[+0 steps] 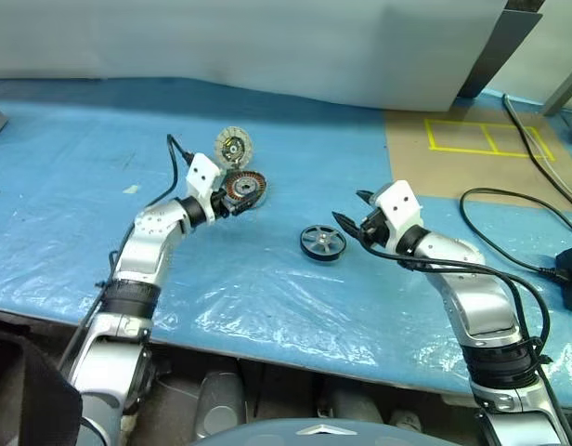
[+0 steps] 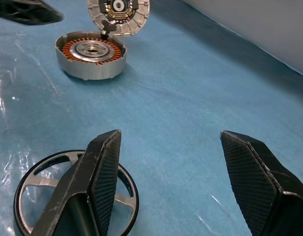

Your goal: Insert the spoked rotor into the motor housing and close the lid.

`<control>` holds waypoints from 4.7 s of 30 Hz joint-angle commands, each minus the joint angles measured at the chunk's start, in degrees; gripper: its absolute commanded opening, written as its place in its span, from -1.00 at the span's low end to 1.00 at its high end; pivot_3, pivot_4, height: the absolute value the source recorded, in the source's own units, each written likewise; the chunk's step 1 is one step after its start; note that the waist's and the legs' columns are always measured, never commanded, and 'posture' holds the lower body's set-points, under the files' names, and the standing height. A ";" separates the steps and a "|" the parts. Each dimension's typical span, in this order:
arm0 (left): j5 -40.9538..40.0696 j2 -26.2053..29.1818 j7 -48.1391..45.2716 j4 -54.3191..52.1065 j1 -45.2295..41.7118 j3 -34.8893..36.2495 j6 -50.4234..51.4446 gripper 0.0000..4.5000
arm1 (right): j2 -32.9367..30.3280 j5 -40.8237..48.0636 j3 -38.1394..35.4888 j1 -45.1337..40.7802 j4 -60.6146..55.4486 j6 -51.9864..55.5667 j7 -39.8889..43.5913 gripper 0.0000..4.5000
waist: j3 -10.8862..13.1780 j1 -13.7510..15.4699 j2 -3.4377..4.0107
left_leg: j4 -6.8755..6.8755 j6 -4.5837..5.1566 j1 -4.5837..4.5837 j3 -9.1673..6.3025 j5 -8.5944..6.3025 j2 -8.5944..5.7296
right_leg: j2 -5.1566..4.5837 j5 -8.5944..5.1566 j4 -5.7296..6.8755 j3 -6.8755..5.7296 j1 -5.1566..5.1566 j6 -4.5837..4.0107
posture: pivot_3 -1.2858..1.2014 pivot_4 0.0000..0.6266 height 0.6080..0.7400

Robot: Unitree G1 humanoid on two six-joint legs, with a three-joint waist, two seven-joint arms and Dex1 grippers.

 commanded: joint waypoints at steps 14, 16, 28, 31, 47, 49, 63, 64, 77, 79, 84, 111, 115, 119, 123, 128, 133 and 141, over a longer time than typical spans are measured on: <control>-0.99 1.12 18.83 33.93 -36.71 11.29 -4.25 0.70 | -1.94 -0.91 4.56 -11.35 8.31 -4.54 4.52 0.50 | 0.26 1.64 -0.43 | 0.20 0.18 -0.32 -0.09 0.11 0.04 | 0.00 0.00 0.31 -0.18 -0.11 -0.03 | 0.03 -0.52 1.00; -1.89 -2.59 17.67 36.98 -41.94 12.16 -6.52 0.70 | -0.17 -0.79 4.57 -10.66 8.61 -4.86 3.06 0.50 | 0.33 1.87 -0.55 | 0.44 0.21 -0.63 -0.16 0.13 0.02 | -0.04 0.01 0.39 -0.20 -0.24 -0.03 | 0.03 -0.52 1.00; 19.61 -3.04 5.07 45.99 -42.43 -6.84 -28.37 0.70 | 2.41 -3.79 4.29 -3.07 3.76 -3.82 -3.47 0.50 | 0.39 1.43 -0.57 | 0.09 0.21 -0.59 -0.23 0.13 -0.06 | 0.04 0.04 0.27 -0.18 -0.45 0.03 | 0.03 -0.52 1.00; 23.62 1.94 -5.67 47.05 -40.99 -11.74 -34.58 0.70 | 1.81 -4.34 3.62 -0.12 2.21 -3.52 -4.46 0.50 | 0.40 1.58 -0.58 | 0.12 0.20 -0.61 -0.24 0.13 -0.10 | -0.01 0.04 0.25 -0.19 -0.41 0.03 | 0.03 -0.52 1.00; 29.52 2.84 -25.77 51.66 -39.09 -16.54 -30.67 0.70 | 4.14 -6.43 5.93 1.78 1.72 -3.45 -7.60 0.50 | 0.45 1.86 -0.65 | 0.12 0.20 -0.31 -0.21 0.13 -0.10 | -0.14 0.05 0.30 -0.24 -0.11 0.04 | 0.03 -0.52 1.00; 31.41 3.03 -23.98 52.06 -39.03 -17.64 -30.15 0.70 | 4.47 -6.49 6.10 2.13 1.31 -3.23 -7.83 0.50 | 0.45 1.81 -0.65 | 0.10 0.20 -0.31 -0.21 0.13 -0.11 | -0.12 0.04 0.30 -0.24 -0.13 0.04 | 0.03 -0.52 1.00; 35.25 -1.33 -19.96 53.89 -39.93 -18.60 -20.14 0.70 | 5.44 -8.39 6.01 3.51 1.66 -3.85 -10.36 0.50 | 0.45 1.85 -0.65 | 0.11 0.20 -0.29 -0.22 0.13 -0.10 | -0.13 0.05 0.29 -0.25 -0.08 0.03 | 0.03 -0.52 1.00; 35.84 -1.46 -19.31 53.99 -39.83 -19.01 -19.64 0.70 | 5.57 -8.50 6.06 3.64 1.56 -3.85 -10.59 0.50 | 0.45 1.85 -0.65 | 0.10 0.20 -0.28 -0.22 0.13 -0.10 | -0.13 0.05 0.29 -0.25 -0.08 0.03 | 0.03 -0.52 1.00; 38.01 -5.65 -14.17 55.14 -38.84 -19.66 -14.03 0.70 | 6.26 -10.51 6.52 6.70 -0.54 -3.33 -13.43 0.50 | 0.45 2.06 -0.65 | 0.10 0.21 -0.24 -0.22 0.13 -0.12 | -0.16 0.05 0.27 -0.24 -0.02 0.03 | 0.03 -0.52 1.00; 38.01 -6.00 -13.08 55.22 -38.47 -19.53 -13.36 0.70 | 6.50 -10.71 6.60 7.12 -1.14 -3.00 -13.90 0.50 | 0.45 2.07 -0.65 | 0.09 0.21 -0.13 -0.22 0.13 -0.12 | -0.15 0.04 0.26 -0.24 0.06 0.03 | 0.03 -0.52 1.00; 40.00 -5.43 -11.12 55.56 -37.00 -21.07 -12.69 0.70 | 6.72 -11.27 6.41 8.48 -2.33 -2.56 -14.67 0.50 | 0.45 2.05 -0.65 | 0.08 0.21 -0.02 -0.22 0.12 -0.13 | -0.16 0.04 0.24 -0.23 0.15 0.03 | 0.03 -0.52 1.00; 37.85 -3.64 -19.37 54.30 -32.65 -20.57 -18.89 -0.31 | 8.66 -3.25 -2.48 3.27 -3.11 1.29 -13.85 0.50 | 0.30 1.82 -0.37 | -0.55 0.29 1.04 -0.04 0.15 -0.19 | -0.44 -0.16 -0.32 -0.07 1.08 -0.22 | 0.03 -0.52 1.00; 33.88 -3.81 -28.24 52.06 -31.23 -18.54 -25.39 -0.31 | 6.99 -2.07 -4.53 1.75 -3.92 2.42 -12.71 0.50 | 0.30 2.00 -0.36 | -0.83 0.30 1.04 -0.02 0.16 -0.22 | -0.44 -0.14 -0.37 -0.10 1.03 -0.20 | 0.03 -0.52 1.00; 30.52 -2.73 -38.41 47.83 -26.96 -18.42 -33.03 -0.31 | 5.34 -1.86 -5.37 0.63 -3.58 2.54 -12.11 0.50 | 0.29 2.24 -0.34 | -1.09 0.29 0.99 -0.04 0.16 -0.28 | -0.38 -0.22 -0.38 -0.15 0.98 -0.08 | 0.03 -0.52 1.00; 29.91 0.16 -43.38 41.01 -21.14 -21.26 -40.88 -0.31 | 4.55 -1.90 -5.03 -0.20 -2.02 1.99 -11.82 0.50 | 0.27 2.20 -0.31 | -1.12 0.26 1.00 -0.06 0.15 -0.26 | -0.23 -0.32 -0.39 -0.23 1.00 -0.09 | 0.03 -0.52 1.00; 25.10 4.18 -50.80 27.05 -12.38 -23.89 -46.13 -0.31 | 4.39 -1.93 -3.62 -1.44 -0.82 1.46 -10.93 0.50 | 0.20 1.71 -0.21 | -1.22 0.22 1.18 -0.05 0.12 -0.15 | -0.25 -0.33 -0.35 -0.21 1.04 -0.08 | 0.03 -0.52 1.00; 20.47 8.03 -52.83 15.76 -6.61 -26.15 -41.72 -0.31 | 4.39 -2.07 -2.67 -2.28 0.37 0.81 -10.22 0.50 | 0.14 1.46 -0.11 | -1.32 0.21 1.20 0.04 0.12 -0.08 | -0.25 -0.41 -0.30 -0.15 0.94 -0.17 | 0.03 -0.52 1.00; 24.89 5.26 -45.12 17.13 -7.87 -26.45 -28.60 -0.31 | 4.47 -2.62 -1.53 -2.64 1.25 -0.25 -9.95 0.50 | -0.11 1.72 0.26 | -1.36 0.17 1.27 0.07 0.10 -0.15 | -0.23 -0.50 -0.29 -0.15 1.03 -0.17 | 0.03 -0.52 1.00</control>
